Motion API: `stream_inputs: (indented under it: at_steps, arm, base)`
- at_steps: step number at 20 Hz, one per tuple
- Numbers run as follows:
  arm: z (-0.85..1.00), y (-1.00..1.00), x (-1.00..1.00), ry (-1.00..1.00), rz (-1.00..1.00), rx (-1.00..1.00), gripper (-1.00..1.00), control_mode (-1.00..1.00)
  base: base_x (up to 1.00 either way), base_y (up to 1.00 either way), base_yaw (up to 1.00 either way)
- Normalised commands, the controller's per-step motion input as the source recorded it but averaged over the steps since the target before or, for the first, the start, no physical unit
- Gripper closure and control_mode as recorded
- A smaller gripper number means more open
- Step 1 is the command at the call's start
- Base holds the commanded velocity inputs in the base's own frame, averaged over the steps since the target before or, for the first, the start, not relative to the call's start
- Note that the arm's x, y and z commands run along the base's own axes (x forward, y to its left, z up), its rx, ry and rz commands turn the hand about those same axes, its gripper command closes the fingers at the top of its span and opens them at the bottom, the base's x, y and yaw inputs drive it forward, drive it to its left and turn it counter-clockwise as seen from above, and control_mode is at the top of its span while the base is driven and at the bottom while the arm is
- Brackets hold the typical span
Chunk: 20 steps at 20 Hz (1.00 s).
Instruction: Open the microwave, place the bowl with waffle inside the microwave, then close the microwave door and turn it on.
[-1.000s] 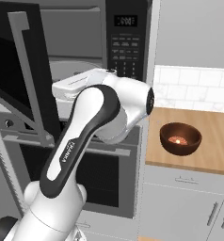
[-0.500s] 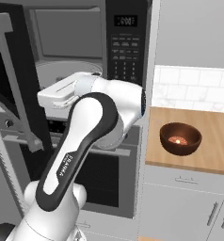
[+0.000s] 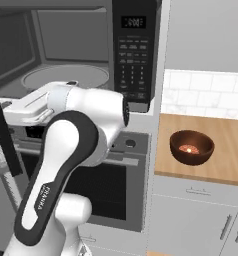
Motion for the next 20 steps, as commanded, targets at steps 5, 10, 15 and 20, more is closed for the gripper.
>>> stream_inputs:
  at_steps: [5,10,15,20]
  arm:
    - [0.0,0.71,-0.41,0.0,0.09,-0.02,-1.0,-1.0]
    - [0.0,0.84,-0.39,0.02,0.08,-0.04,-1.0,-1.0]
    - [0.0,0.87,-0.31,0.03,0.03,-0.03,-1.0,-1.0]
    - [0.0,0.81,-0.07,0.0,0.0,-0.02,-1.0,-1.0]
  base:
    - [0.0,0.0,0.0]
    - [0.0,0.0,0.0]
    - [0.0,0.0,0.0]
    - [0.0,0.0,0.0]
